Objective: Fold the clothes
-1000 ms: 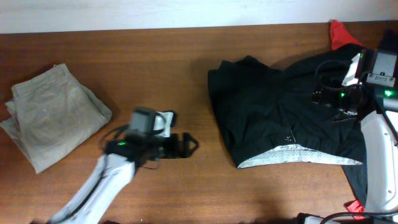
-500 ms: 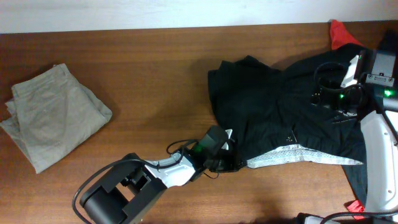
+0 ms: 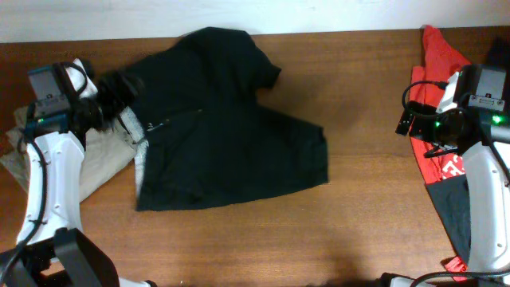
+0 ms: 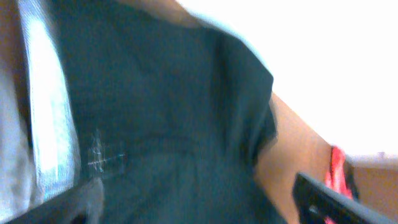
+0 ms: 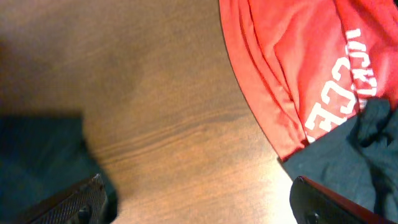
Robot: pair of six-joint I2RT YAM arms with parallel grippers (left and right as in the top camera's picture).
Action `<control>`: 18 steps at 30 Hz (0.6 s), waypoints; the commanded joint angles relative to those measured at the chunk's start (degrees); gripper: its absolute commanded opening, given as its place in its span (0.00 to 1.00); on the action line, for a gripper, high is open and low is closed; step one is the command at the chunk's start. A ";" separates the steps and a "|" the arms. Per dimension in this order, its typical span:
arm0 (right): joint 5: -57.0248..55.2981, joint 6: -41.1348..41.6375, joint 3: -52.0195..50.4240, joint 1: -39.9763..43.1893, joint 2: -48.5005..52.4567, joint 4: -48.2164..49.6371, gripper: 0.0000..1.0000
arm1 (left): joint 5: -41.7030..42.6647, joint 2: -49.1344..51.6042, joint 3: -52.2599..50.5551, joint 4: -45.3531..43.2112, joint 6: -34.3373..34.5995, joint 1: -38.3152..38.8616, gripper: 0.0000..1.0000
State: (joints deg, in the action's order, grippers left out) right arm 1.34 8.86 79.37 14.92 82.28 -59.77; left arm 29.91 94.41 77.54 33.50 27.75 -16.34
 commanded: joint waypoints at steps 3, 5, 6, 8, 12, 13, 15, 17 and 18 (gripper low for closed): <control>6.73 -0.42 0.31 0.07 0.26 -5.95 0.99 | -11.45 1.09 -3.04 28.55 -7.93 5.22 0.99; 14.19 -4.42 -0.13 -0.98 1.70 -10.27 0.99 | -21.79 1.09 -5.27 35.69 -7.93 7.28 0.99; 15.47 -4.48 -1.49 -2.69 2.12 -11.06 0.99 | -23.34 1.09 -6.78 36.89 -7.93 7.45 0.99; 16.94 -5.27 -4.46 -5.97 2.21 -10.93 0.99 | -23.08 1.09 -9.53 37.00 -7.93 7.45 0.99; 19.45 -0.33 -15.39 -18.16 2.45 -5.64 0.99 | -18.51 1.09 -18.91 33.27 -7.89 7.45 0.99; 19.52 3.54 -19.32 -21.22 2.45 -1.20 0.99 | -17.11 1.09 -21.24 31.26 -7.39 7.45 0.99; 20.61 7.82 -25.49 -26.43 2.45 8.20 1.00 | -17.27 1.09 -26.05 25.79 -4.83 7.45 0.99; 19.87 12.44 -29.42 -29.79 2.54 16.41 0.93 | -17.27 1.09 -28.50 20.87 -3.72 7.45 0.99; 17.46 18.78 -32.00 -31.23 2.64 21.57 0.91 | -17.27 1.09 -29.53 17.66 -3.30 7.45 0.99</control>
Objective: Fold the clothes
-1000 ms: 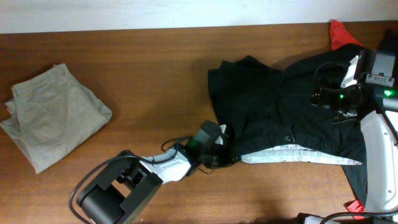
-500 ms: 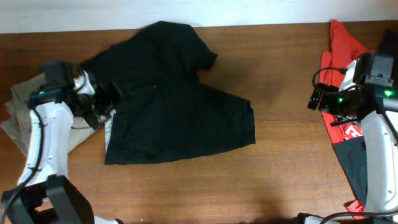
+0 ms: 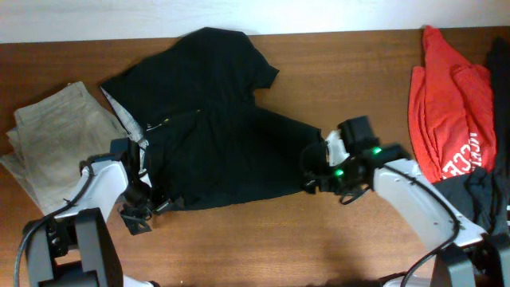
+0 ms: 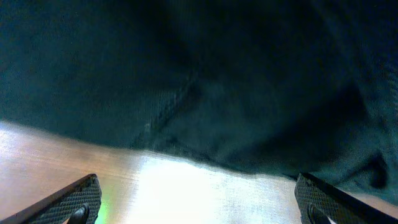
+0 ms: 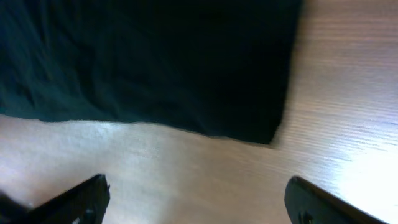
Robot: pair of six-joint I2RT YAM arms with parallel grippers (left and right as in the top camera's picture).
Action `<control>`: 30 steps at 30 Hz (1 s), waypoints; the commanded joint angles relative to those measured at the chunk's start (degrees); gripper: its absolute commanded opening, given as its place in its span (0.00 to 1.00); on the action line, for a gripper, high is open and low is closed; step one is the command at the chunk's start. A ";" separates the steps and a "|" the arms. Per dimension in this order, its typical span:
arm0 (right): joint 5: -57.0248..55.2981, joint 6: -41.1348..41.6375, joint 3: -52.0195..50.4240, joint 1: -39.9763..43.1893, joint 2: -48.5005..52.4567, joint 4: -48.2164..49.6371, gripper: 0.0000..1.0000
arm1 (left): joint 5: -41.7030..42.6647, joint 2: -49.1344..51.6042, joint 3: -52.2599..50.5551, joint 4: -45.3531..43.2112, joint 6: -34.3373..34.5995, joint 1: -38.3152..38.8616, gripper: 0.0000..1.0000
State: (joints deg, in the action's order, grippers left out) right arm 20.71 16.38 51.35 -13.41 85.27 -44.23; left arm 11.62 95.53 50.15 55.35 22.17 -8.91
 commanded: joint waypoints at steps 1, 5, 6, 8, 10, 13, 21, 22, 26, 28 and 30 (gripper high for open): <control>-1.88 13.27 -5.55 -3.41 -0.28 9.27 0.89 | 1.03 -0.02 -2.69 -5.95 2.64 0.02 0.99; -7.08 19.45 -8.35 -3.45 2.97 14.58 0.87 | 1.01 -0.02 -2.89 -6.75 2.62 0.02 0.99; -8.02 19.74 -8.35 -3.45 4.81 16.50 0.87 | 1.03 -0.02 -2.89 -6.75 2.62 0.02 0.99; -7.67 19.71 -8.28 -3.45 9.31 24.35 0.71 | 1.05 -0.02 -2.91 -6.73 2.62 0.02 0.99; -10.21 19.69 -8.13 -1.38 9.16 25.14 0.18 | 1.22 -0.02 -2.91 -6.71 2.60 0.02 0.99; -11.52 18.34 -5.09 7.15 4.76 17.64 0.04 | 3.80 -0.09 -2.78 -7.34 0.79 0.02 0.96; -15.21 10.21 -0.17 19.06 -8.37 -10.16 0.04 | 18.97 -0.09 -2.71 -2.14 -3.72 0.70 0.74; -15.23 9.92 -0.17 19.06 -8.13 -9.75 0.04 | 25.55 -0.09 -2.73 -2.05 -5.51 1.01 0.79; -15.21 9.94 -0.17 19.06 -7.91 -8.94 0.04 | 29.53 -0.09 -3.08 -2.86 -4.26 6.71 0.82; -15.21 9.73 -0.17 19.06 -7.91 -9.11 0.05 | 28.92 -0.09 -4.87 -5.18 5.03 10.67 0.82; -15.21 9.73 -0.17 19.06 -7.91 -9.11 0.06 | 24.46 -0.09 -6.10 -5.70 14.14 12.87 0.83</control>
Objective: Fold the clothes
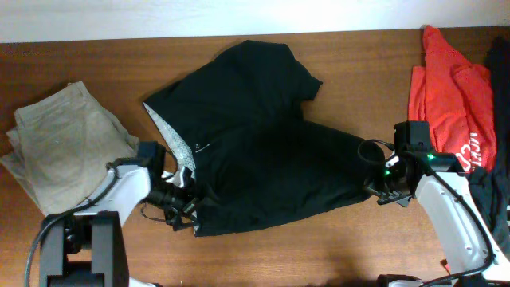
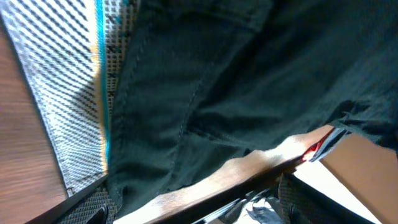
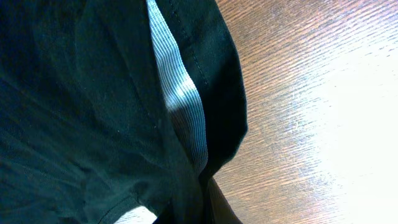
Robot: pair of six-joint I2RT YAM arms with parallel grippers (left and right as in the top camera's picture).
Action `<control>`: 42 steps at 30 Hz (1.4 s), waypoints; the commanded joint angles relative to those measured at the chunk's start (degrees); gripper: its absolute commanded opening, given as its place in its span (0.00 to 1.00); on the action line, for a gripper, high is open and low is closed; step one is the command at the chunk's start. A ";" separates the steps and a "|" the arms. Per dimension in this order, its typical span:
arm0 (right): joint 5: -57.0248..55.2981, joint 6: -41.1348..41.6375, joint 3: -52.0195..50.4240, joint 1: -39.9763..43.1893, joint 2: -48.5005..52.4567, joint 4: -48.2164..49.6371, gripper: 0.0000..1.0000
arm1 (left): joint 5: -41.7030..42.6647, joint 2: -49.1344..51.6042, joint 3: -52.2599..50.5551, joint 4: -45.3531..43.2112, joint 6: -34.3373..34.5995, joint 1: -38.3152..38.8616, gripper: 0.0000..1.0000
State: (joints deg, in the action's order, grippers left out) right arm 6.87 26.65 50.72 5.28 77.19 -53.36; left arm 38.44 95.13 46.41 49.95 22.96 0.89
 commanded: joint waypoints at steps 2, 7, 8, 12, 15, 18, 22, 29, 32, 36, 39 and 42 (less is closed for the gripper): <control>-1.40 -0.98 0.46 0.37 0.17 0.00 0.06 | -3.82 0.31 -3.04 -0.09 20.52 4.76 0.87; -1.38 -0.98 0.46 0.37 0.17 0.00 0.06 | -7.82 -3.93 -3.04 3.21 29.11 4.87 0.87; -1.38 -0.96 0.46 0.37 0.17 0.00 0.06 | -8.70 -5.77 -3.06 3.85 30.29 4.98 0.92; -1.38 -1.01 0.46 0.37 0.22 0.20 0.07 | -14.91 -14.34 -4.46 4.11 42.60 11.28 0.91; -1.38 -2.43 0.46 0.37 0.22 0.17 0.07 | -18.99 -15.34 -7.80 -1.03 56.37 20.79 0.91; -1.38 -2.89 0.46 0.37 0.22 -0.02 0.08 | -21.44 -15.34 -10.40 -2.84 65.05 24.65 0.91; -1.36 -2.89 0.46 0.37 0.22 -0.46 0.08 | -32.11 -15.34 -11.80 -7.82 67.38 26.34 0.90; -1.38 -2.89 0.46 0.37 0.22 -1.79 0.08 | -36.59 -15.34 -13.77 -13.27 67.32 26.34 0.03; -1.53 -2.86 0.46 0.39 0.22 -2.40 0.07 | -32.74 -15.93 -13.66 -11.02 61.51 26.32 0.01; -0.13 -2.47 1.77 5.22 -3.34 -6.43 0.04 | -33.97 -28.46 -4.68 13.86 39.80 20.31 0.01; 10.03 -9.25 10.80 10.27 -9.57 -7.15 0.04 | -43.65 -40.06 10.97 21.90 25.16 18.71 0.01; 9.01 -10.16 21.14 10.19 -10.12 -12.83 0.04 | -51.56 -43.47 19.47 21.51 24.76 18.69 0.01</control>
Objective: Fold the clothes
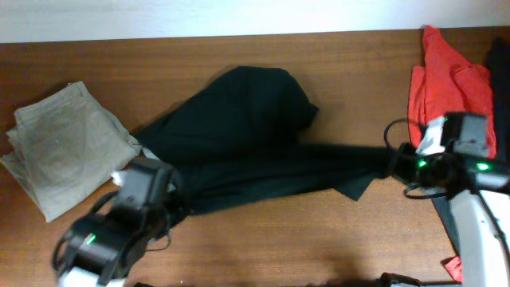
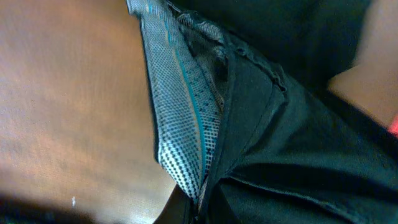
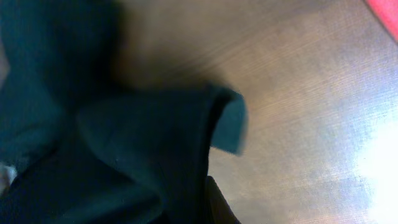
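A black garment [image 1: 255, 127] hangs stretched across the middle of the table between my two grippers, its far part still bunched on the wood. My left gripper [image 1: 169, 199] is shut on its left end; the left wrist view shows the dotted grey-and-teal waistband lining [image 2: 180, 118] running down into the jaws [image 2: 200, 208]. At the right end my right gripper [image 1: 396, 165] is shut on a dark fold of the cloth [image 3: 143, 143], which fills the jaws [image 3: 204, 202]. A loose corner dangles below that end.
Folded beige trousers [image 1: 56, 147] lie at the left edge of the table [image 1: 263, 247]. A red garment [image 1: 446, 88] with dark cloth beside it is heaped at the right edge. Bare wood runs along the front.
The garment, then spread on the table with both grippers shut on its front corners, is now pulled into a narrow taut band. The right gripper is further right and the left arm is higher.
Both arms first stood at the table's sides with the black garment lying spread. Then both grippers were open at its front corners. Then they were shut on those corners and the garment sat further right. Now it is stretched between them.
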Robot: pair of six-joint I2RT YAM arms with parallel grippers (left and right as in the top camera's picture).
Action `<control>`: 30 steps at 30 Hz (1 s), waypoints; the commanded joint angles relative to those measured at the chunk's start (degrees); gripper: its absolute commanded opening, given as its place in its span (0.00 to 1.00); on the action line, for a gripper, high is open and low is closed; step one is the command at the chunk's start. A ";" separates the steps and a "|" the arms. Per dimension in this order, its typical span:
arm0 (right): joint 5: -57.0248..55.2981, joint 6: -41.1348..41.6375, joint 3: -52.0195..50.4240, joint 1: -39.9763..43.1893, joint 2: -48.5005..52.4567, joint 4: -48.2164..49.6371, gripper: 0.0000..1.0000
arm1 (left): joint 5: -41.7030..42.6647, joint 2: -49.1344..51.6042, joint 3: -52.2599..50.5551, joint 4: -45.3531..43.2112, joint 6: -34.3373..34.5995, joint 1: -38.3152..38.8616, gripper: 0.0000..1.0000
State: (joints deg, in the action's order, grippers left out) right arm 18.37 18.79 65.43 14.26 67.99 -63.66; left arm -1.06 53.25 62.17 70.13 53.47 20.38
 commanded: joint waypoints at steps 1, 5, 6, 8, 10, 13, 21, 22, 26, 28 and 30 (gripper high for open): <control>-3.10 -2.32 8.85 1.62 -1.01 -3.87 0.04 | -12.11 -1.84 4.13 1.31 -5.53 -0.81 0.01; -6.86 -3.58 19.41 2.32 -1.42 -6.49 0.04 | -13.51 -1.90 5.27 1.46 -5.40 -1.49 0.01; -8.41 -3.56 22.27 2.32 -1.42 -6.91 0.04 | -15.17 -1.90 6.80 1.51 -5.42 -2.73 0.01; -9.44 -3.58 26.99 2.32 -1.29 -6.51 0.04 | -16.87 -1.84 12.04 -2.43 -9.66 -6.38 0.01; -9.44 -3.56 29.70 2.32 -1.31 -4.63 0.04 | -16.72 -1.62 15.96 -8.63 -14.56 -8.31 0.01; -9.44 -3.37 34.95 2.32 -1.25 -2.45 0.04 | -16.76 -0.22 19.87 -15.08 -19.80 -8.61 0.01; -1.92 -3.72 37.05 2.25 20.76 11.72 0.04 | -16.50 27.76 20.72 -40.06 -30.12 -8.94 0.01; -0.59 -1.99 37.53 2.27 23.06 16.11 0.04 | -14.88 32.79 22.45 -45.29 -30.42 -9.55 0.01; -1.18 4.24 51.28 6.36 24.00 25.79 0.04 | -8.09 43.67 44.65 -50.53 -28.63 -13.68 0.01; -1.25 3.74 58.38 7.76 24.00 23.52 0.04 | -5.86 44.26 53.40 -49.42 -28.74 -15.65 0.01; -2.82 0.37 60.67 7.93 24.00 16.33 0.04 | -2.95 44.13 59.28 -40.83 -28.76 -16.59 0.01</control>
State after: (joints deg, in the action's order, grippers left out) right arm 26.30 21.45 125.23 17.50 91.74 -46.09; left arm 3.22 99.18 115.35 23.44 25.87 10.46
